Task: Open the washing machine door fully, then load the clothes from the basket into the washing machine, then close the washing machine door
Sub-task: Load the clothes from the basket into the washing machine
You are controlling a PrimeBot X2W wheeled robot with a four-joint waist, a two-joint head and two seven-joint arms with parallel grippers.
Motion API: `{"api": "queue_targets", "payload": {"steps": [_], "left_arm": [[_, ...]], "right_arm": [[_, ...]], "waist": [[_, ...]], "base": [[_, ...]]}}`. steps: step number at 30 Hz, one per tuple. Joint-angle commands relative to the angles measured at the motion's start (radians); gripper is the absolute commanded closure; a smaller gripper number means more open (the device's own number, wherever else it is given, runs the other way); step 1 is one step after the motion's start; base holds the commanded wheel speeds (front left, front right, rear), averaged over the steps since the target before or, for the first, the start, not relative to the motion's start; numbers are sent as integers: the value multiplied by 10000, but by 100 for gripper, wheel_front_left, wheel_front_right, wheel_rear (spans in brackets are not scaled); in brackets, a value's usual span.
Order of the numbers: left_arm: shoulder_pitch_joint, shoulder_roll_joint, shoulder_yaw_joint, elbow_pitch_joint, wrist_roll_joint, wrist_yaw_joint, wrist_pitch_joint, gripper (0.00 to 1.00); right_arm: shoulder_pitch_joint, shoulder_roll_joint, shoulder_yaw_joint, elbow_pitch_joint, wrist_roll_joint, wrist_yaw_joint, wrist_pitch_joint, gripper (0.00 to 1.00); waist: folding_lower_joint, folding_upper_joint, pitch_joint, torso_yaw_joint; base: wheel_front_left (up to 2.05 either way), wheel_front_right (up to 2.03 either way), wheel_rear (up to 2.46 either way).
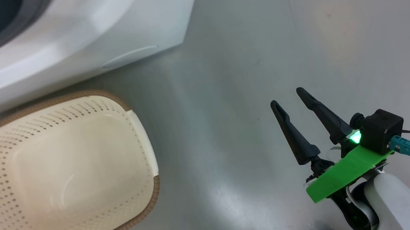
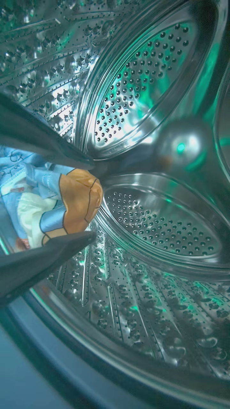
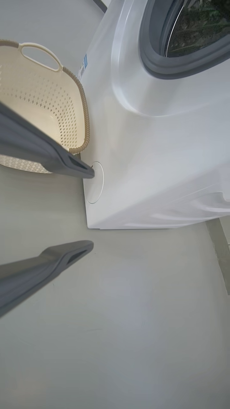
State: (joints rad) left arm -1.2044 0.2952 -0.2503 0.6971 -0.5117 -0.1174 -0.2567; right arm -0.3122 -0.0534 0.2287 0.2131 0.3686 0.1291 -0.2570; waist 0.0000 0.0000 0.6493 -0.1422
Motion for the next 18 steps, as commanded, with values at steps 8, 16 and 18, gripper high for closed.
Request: {"api": "queue_targets", "payload": {"steps": [8, 16, 18], "left_arm": [[1701, 0, 520, -848, 580, 114, -51, 0], [3676, -524, 1319, -1848, 784, 141, -51, 0], [4116, -608, 1494, -2215, 941, 154, -51, 0]], "right_arm": [[532, 32, -13, 218, -253, 16, -48, 0], [891, 32, -343, 370, -491, 16, -48, 0], [981, 32, -429, 372, -539, 16, -48, 0]], "waist": [[0, 0, -1452, 524], [0, 0, -2510, 755], [0, 0, -2700, 834]], "base": [[0, 0, 0], [0, 0, 0], [0, 0, 0]]}}
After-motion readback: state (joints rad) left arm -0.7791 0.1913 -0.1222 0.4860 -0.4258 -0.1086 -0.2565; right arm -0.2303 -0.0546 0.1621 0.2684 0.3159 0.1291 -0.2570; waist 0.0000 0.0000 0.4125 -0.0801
